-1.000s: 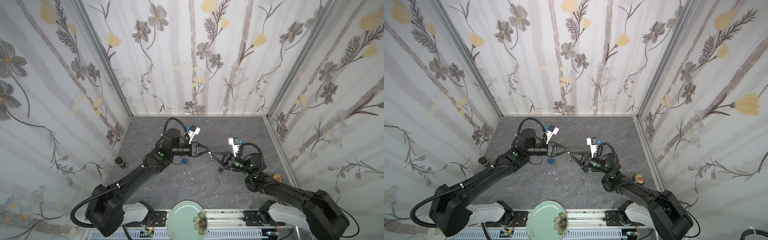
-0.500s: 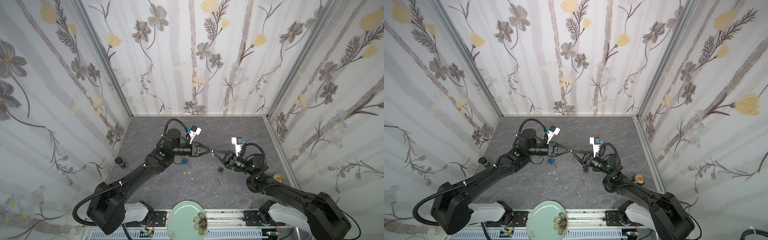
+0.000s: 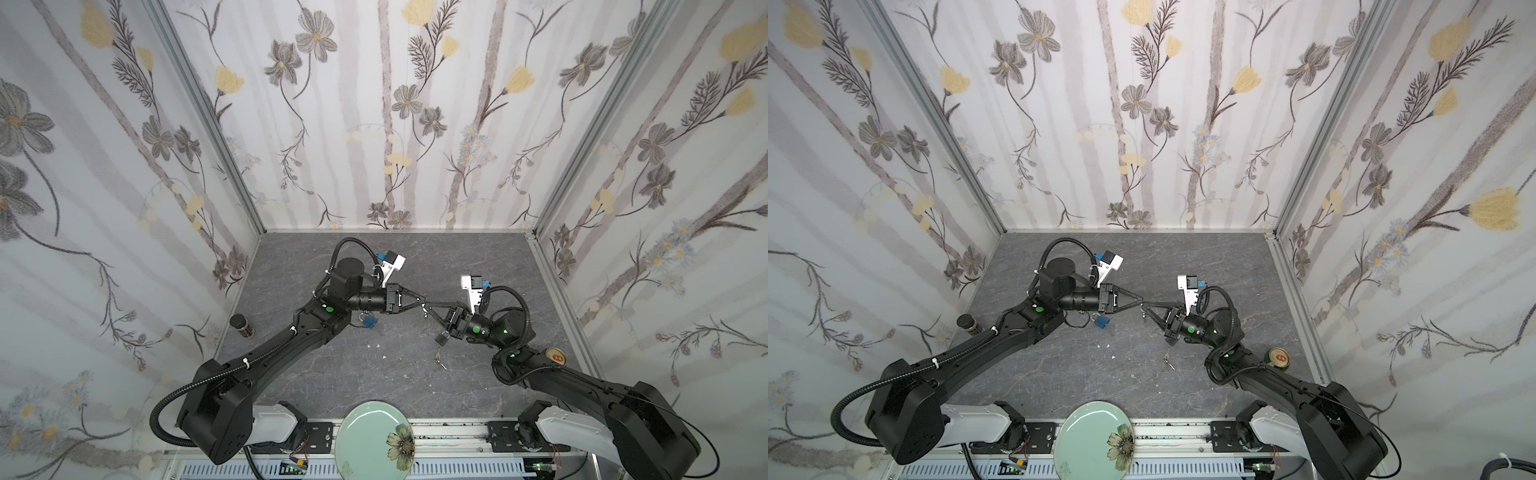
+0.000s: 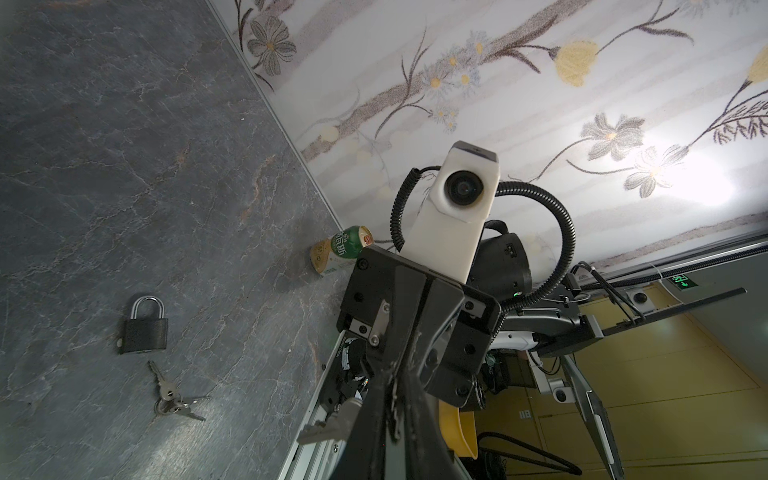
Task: Unlock with the key
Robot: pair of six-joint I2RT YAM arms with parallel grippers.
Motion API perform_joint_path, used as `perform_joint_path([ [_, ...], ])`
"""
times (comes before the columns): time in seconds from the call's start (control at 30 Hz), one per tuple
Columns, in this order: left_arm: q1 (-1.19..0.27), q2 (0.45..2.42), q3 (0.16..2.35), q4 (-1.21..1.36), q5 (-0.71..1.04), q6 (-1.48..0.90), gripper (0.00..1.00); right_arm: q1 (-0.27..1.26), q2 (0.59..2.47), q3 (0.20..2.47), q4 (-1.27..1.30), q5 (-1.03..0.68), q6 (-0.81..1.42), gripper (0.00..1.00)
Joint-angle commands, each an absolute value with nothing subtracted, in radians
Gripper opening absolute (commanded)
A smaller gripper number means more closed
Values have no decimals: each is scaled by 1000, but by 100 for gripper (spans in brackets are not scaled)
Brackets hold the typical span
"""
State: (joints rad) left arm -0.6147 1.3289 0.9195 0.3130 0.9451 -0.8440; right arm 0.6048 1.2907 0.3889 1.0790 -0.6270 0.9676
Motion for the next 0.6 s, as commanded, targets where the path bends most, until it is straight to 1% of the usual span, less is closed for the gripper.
perform_joint_path([
  [0.0, -622, 1338, 927, 371, 969, -857, 2, 606, 1296, 402, 1115, -642, 980, 0],
  [0.03, -623, 1341, 929, 371, 971, -857, 0, 604, 1295, 401, 1113, -636, 979, 0],
  [0.2, -625, 1344, 931, 371, 963, -854, 0, 604, 1289, 406, 1104, -624, 979, 0],
  [0.23, -624, 1339, 931, 367, 958, -850, 0, 603, 1286, 406, 1101, -622, 978, 3],
  [0.27, -624, 1338, 933, 361, 952, -847, 0, 603, 1283, 406, 1099, -621, 979, 7],
  [0.33, -625, 1335, 937, 337, 937, -834, 0, 600, 1273, 402, 1093, -613, 979, 25],
  [0.37, -625, 1333, 939, 329, 933, -829, 0, 600, 1268, 401, 1087, -603, 979, 31],
  [0.4, -623, 1333, 939, 325, 931, -827, 0, 601, 1265, 400, 1084, -599, 980, 33],
  [0.57, -623, 1333, 944, 321, 924, -824, 0, 602, 1284, 400, 1111, -620, 995, 33],
])
